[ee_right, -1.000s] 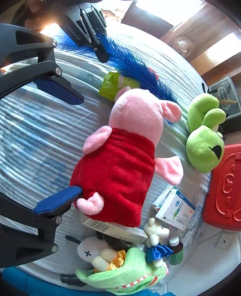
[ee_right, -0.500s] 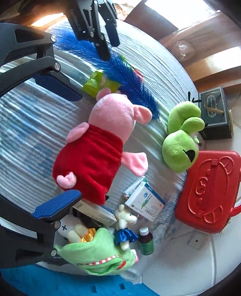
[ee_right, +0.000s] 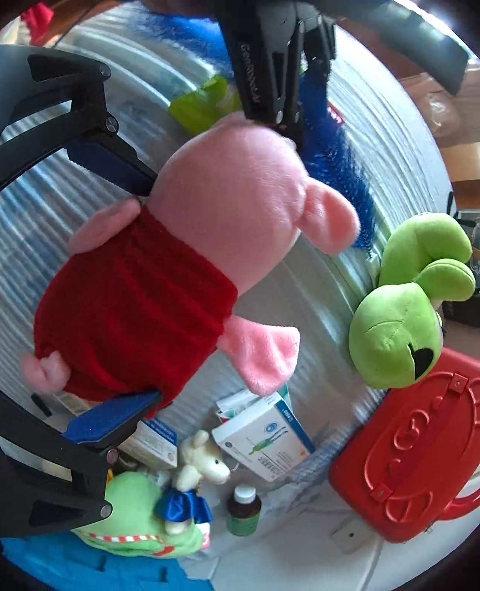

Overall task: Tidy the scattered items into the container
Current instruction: 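Lift the brush by its handle with left tool while right tool lifts the plush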

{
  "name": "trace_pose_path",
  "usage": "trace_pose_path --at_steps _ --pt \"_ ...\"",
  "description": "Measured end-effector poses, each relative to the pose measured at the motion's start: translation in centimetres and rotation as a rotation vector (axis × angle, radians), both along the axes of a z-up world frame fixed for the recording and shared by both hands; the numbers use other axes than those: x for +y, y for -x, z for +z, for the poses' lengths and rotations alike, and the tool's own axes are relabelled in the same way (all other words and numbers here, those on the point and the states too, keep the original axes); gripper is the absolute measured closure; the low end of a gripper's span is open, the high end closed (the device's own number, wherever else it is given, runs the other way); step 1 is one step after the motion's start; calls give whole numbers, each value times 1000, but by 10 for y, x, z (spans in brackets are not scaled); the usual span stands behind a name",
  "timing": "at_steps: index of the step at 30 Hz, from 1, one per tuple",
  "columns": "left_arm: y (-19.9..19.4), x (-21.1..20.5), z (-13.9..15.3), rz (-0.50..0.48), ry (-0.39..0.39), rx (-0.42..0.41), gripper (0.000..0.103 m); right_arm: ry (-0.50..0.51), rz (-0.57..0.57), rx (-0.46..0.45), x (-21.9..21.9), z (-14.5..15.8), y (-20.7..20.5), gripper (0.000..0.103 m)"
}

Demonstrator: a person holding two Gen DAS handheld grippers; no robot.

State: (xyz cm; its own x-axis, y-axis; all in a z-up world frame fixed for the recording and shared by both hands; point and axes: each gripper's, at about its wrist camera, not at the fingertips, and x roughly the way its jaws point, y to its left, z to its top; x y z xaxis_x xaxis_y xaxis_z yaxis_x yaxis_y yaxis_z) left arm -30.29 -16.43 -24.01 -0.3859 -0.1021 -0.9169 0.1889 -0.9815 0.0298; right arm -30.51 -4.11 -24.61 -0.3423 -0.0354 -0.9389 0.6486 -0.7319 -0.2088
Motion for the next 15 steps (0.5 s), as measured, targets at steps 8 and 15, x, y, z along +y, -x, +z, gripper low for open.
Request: trace_pose_path --at_steps 8,15 --pt "-8 -1 10 24 -38 53 87 103 -148 13 22 -6 22 13" --pt "-44 12 51 11 -44 124 91 303 -252 -63 51 22 12 18"
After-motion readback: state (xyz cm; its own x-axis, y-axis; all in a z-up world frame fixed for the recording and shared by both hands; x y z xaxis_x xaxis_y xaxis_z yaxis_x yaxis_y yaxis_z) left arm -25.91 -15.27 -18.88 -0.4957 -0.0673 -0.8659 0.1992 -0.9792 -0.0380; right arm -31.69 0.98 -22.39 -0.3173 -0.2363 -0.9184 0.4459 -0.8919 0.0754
